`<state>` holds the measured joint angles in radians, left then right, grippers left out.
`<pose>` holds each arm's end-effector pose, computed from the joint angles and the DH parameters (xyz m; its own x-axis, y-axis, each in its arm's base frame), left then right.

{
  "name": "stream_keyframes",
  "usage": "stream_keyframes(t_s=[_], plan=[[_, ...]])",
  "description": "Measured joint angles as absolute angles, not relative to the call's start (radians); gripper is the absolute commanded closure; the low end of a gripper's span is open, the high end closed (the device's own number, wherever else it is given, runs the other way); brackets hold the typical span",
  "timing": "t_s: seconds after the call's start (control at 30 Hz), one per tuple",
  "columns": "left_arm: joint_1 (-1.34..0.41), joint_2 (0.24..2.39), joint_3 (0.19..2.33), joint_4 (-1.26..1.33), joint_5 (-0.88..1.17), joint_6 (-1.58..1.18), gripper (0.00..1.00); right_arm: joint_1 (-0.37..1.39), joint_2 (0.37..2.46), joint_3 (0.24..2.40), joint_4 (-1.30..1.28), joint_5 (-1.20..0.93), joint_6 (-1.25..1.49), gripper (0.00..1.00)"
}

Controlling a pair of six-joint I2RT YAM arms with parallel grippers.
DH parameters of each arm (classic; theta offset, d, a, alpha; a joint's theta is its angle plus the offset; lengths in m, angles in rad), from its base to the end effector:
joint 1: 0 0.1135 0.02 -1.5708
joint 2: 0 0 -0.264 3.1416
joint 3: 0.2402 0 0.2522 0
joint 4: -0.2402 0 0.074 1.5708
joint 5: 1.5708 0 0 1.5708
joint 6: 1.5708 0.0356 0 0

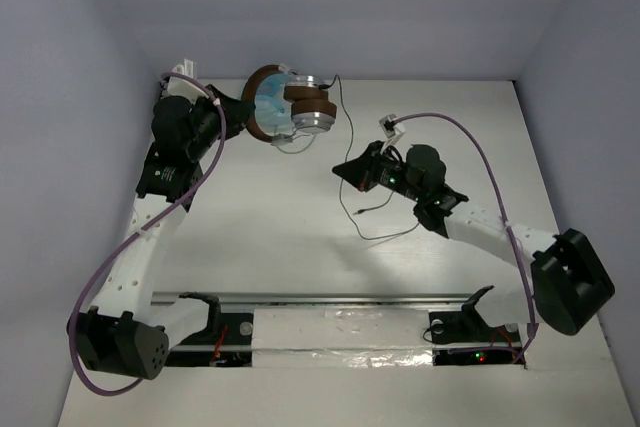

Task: Wrap the headphones

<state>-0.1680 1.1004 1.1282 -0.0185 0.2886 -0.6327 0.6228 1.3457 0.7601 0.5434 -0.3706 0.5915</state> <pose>0.2464 -0.0521 0.4166 -0.2533 -0.5320 -0.8080 0.3610 0.7229 -0.5892 0.2406 0.1887 0.2809 -0.4955 0.2841 -0.8208 -0.6762 0.4670 0.5698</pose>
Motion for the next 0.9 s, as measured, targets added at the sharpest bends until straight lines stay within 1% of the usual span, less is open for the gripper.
stream_keyframes(t_s=[0.07, 0.2, 0.33, 0.43, 0.5, 0.57, 0.77, 0.9], plan=[[-0.168, 1.101, 1.128, -0.034, 0.2, -0.609, 1.0, 0.646, 1.303, 0.763, 0.453, -0.304, 0.591, 1.0], [-0.168, 1.1, 1.125, -0.059, 0.077, -0.562, 1.0, 0.732, 1.211, 0.817, 0.194, -0.122, 0.561, 1.0], [-0.168, 1.079, 1.102, -0.083, -0.013, -0.527, 1.0, 0.822, 1.163, 0.964, -0.055, 0.022, 0.504, 1.0], [-0.168, 1.046, 1.073, -0.102, -0.058, -0.514, 1.0, 0.892, 1.178, 1.103, -0.202, 0.103, 0.448, 1.0], [-0.168, 1.037, 1.073, -0.111, -0.063, -0.514, 1.0, 0.928, 1.202, 1.166, -0.25, 0.152, 0.418, 1.0], [-0.168, 1.036, 1.073, -0.105, -0.046, -0.525, 1.0, 0.952, 1.232, 1.187, -0.279, 0.189, 0.395, 1.0], [-0.168, 1.047, 1.045, -0.039, 0.097, -0.621, 1.0, 0.955, 1.328, 1.173, -0.347, 0.225, 0.368, 1.0], [-0.184, 1.065, 1.0, 0.003, 0.115, -0.659, 1.0, 0.983, 1.338, 1.168, -0.372, 0.225, 0.346, 1.0]])
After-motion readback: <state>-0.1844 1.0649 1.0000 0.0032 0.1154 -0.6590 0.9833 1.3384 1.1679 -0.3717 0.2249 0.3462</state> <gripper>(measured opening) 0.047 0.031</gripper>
